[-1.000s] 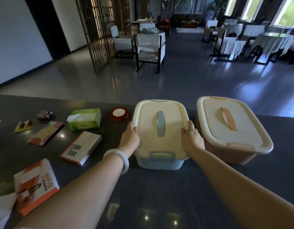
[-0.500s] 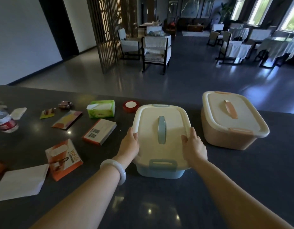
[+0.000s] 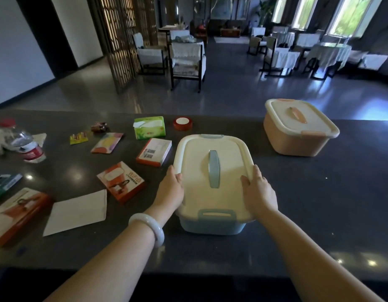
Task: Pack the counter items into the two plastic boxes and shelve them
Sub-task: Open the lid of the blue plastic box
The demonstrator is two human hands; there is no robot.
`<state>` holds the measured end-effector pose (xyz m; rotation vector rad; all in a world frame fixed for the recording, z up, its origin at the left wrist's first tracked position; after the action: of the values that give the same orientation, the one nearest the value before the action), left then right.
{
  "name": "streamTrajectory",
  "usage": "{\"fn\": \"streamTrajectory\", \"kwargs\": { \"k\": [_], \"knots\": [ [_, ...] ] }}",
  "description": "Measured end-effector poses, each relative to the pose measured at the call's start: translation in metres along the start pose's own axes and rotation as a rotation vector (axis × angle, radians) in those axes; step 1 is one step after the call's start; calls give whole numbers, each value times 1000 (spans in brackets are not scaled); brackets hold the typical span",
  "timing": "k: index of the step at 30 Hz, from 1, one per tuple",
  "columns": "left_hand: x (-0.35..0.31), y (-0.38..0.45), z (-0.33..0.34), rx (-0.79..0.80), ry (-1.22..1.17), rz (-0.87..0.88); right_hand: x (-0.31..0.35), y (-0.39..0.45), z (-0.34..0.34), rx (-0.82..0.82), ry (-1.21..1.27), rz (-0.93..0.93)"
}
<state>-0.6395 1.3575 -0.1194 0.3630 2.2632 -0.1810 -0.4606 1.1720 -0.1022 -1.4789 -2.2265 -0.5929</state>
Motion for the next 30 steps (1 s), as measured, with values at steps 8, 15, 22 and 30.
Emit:
{"fn": "streamTrajectory", "kwargs": {
  "k": [8, 15, 22, 30],
  "knots": [
    [31, -33, -39, 1, -41, -2, 11, -51, 2, 36, 41, -18],
    [31, -41, -47, 15, -38, -13, 14, -57, -2, 77, 168, -37],
    [10, -54, -49, 65, 240, 485, 48, -123, -21, 135, 303, -602],
    [15, -54, -42, 85, 79, 431, 38, -148, -22, 17, 311, -722]
  ]
}}
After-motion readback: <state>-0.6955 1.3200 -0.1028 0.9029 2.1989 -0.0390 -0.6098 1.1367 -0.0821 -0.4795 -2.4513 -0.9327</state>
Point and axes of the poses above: each hand's wrist, its own y-axis towards the middle knuckle, its own z-axis out of the palm, x = y × z, the point moved 8 cm from there along y, towards the middle knuckle, and after that the axes turned 13 degrees about -x, right-handed, at the moved point
